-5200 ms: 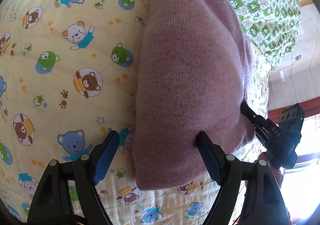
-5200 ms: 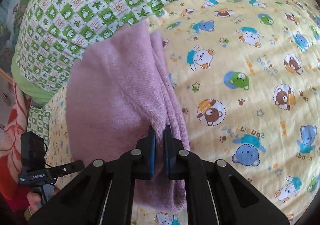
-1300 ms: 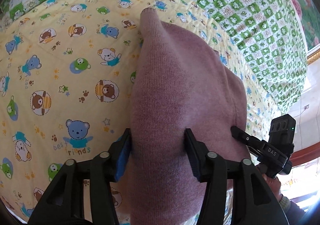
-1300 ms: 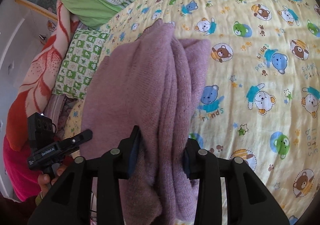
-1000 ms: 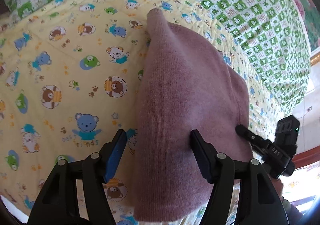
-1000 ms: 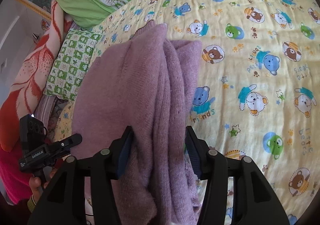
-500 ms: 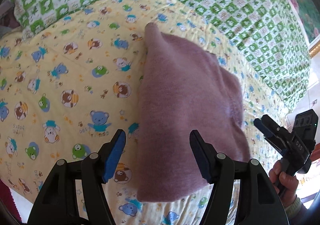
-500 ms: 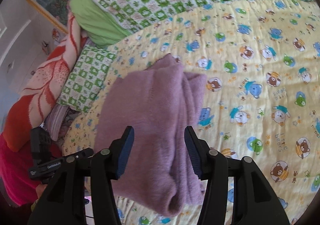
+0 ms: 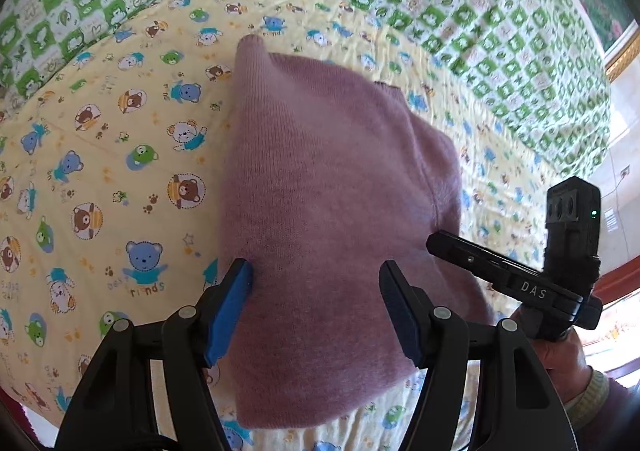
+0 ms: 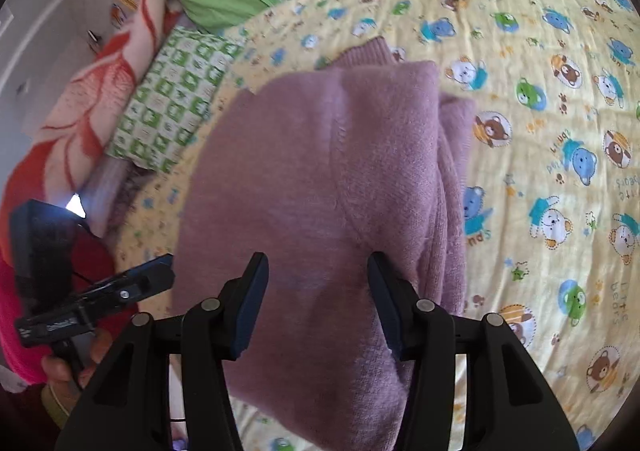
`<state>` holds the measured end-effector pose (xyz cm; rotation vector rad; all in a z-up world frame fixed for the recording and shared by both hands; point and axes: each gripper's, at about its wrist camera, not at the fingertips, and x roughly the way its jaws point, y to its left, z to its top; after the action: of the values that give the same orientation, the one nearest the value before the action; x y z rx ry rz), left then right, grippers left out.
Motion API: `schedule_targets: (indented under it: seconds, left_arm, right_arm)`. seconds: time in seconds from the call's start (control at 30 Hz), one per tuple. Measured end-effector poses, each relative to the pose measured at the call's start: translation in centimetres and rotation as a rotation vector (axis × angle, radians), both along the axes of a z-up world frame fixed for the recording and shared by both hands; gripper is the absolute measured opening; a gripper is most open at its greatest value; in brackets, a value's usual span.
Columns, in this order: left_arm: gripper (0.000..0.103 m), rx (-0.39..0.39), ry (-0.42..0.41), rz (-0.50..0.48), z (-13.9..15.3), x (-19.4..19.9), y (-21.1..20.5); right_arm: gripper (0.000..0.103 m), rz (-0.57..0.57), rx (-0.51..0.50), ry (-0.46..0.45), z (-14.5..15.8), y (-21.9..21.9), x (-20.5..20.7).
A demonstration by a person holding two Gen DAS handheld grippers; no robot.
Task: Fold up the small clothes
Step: 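Open both tools and pat the folded sweater flat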
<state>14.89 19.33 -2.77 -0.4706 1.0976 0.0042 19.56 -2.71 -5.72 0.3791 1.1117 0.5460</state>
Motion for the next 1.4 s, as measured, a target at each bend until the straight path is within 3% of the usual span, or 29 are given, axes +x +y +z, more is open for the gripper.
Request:
schedule_targets:
  seconds: [0.1,0.3,0.47,0.57,0.77,1.0,1.13,1.27,1.33,1.4]
  left_arm:
    - [0.07,0.02,0.013,0.0,-0.8,0.8,-0.2]
    - [0.072,0.065,0.031,-0.004,-1.7,1.5,-0.7]
    - [0.072,0.05,0.023,0.006,-0.5,0.2,0.0]
    - [0.073,0.038,0.014,0.015,0.3,-1.4,0.4]
    - [0.073,0.054,0.031,0.006,0.2,-4.2,0.6]
    - [0.074,0.088,0.101,-0.03,-2.8,-5.5,0.1]
    - [0.075,0.102,0.106,-0.024,-3.5,-6.0,-0.2]
    - [0.074,0.119,0.064,-0.005,-2.4,-7.4,-0.3]
    - [0.074,0.123,0.055,0.0,-2.0,-8.2,-0.4]
    - [0.074,0.124,0.043,0.01,-1.6,-9.2,-0.5]
  right_arm:
    - [0.04,0.008,-0.052,-0.008,-0.7,0.0,0.5]
    - [0.027,-0.035,-0.011,0.022,-1.7,-1.2,1.5]
    - [0.03,-0.029,0.01,0.011,-0.4,-1.4,0.3]
    - [0.034,-0.003,-0.049,-0.056,1.9,-1.2,-1.7]
    - [0.034,0.072,-0.062,-0.139,4.2,-0.8,-6.1]
    - [0.031,0.067,-0.191,-0.033,0.0,-0.9,-7.1]
    - [0.029,0.035,-0.202,-0.019,-0.8,-1.6,-7.0]
    - [0.033,0.013,-0.168,-0.048,0.6,-1.8,-8.2]
    - [0.04,-0.005,-0.157,-0.075,1.6,-1.9,-9.1]
    - [0.058,-0.031,-0.154,-0.107,2.6,-2.0,-10.3]
